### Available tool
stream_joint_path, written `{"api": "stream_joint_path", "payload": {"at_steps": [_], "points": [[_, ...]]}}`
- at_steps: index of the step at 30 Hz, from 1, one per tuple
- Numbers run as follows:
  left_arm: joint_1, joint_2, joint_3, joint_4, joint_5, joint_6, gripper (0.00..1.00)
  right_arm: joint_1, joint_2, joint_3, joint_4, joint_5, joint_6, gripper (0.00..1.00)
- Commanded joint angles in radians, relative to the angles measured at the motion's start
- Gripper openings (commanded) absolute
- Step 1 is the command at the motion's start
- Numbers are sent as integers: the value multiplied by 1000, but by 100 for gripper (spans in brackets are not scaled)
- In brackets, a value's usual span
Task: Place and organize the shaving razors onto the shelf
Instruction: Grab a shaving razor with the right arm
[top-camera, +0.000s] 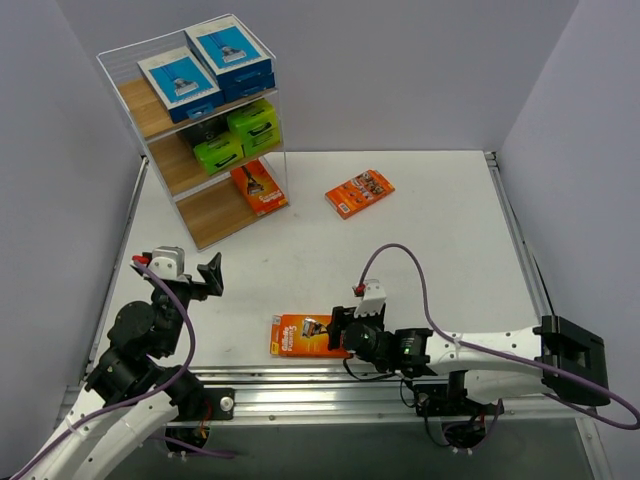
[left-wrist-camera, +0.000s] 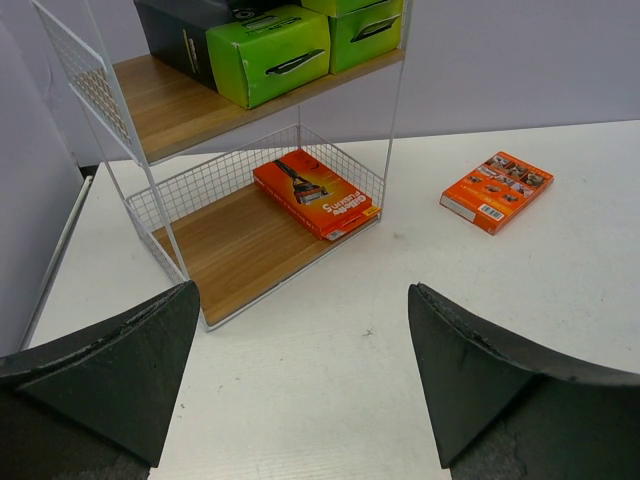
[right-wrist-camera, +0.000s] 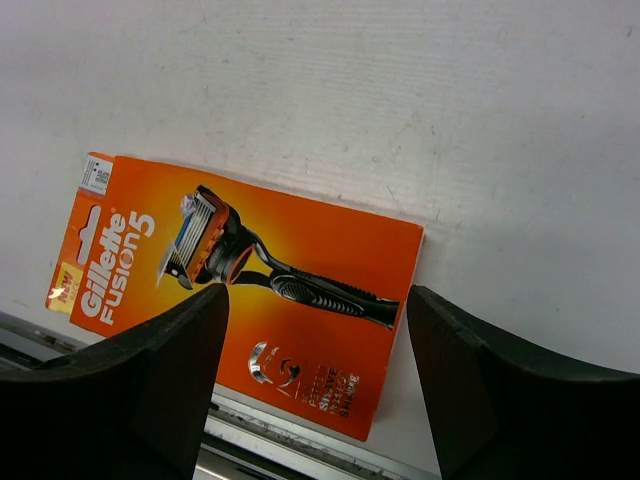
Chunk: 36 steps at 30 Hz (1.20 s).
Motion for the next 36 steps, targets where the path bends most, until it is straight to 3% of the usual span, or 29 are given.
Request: {"api": "stream_joint_path", "payload": {"at_steps": [1,7,9,11,22,29,36], "points": [[6,-5,22,21,12,6,94,-22,-62,-27,32,-51,101,67],[6,-5,22,21,10,8,94,-44,-18,-64,51,-112,158,66],[6,-9,23,19,15,8,100,-52,7,-67,65,-135,168,64],[6,-12,22,19,10,8,93,-65,47,-56,39,-134,180,63],[6,-12,22,21,24,0,97,-144,93,-63,55,-136,164,61],[6,-20,19,25,30,0,97,-141,-42,-84,125,-157,85,60],[6,-18,20,25,40,0,97,-131,-186,-82,-40,-96,119,59]]}}
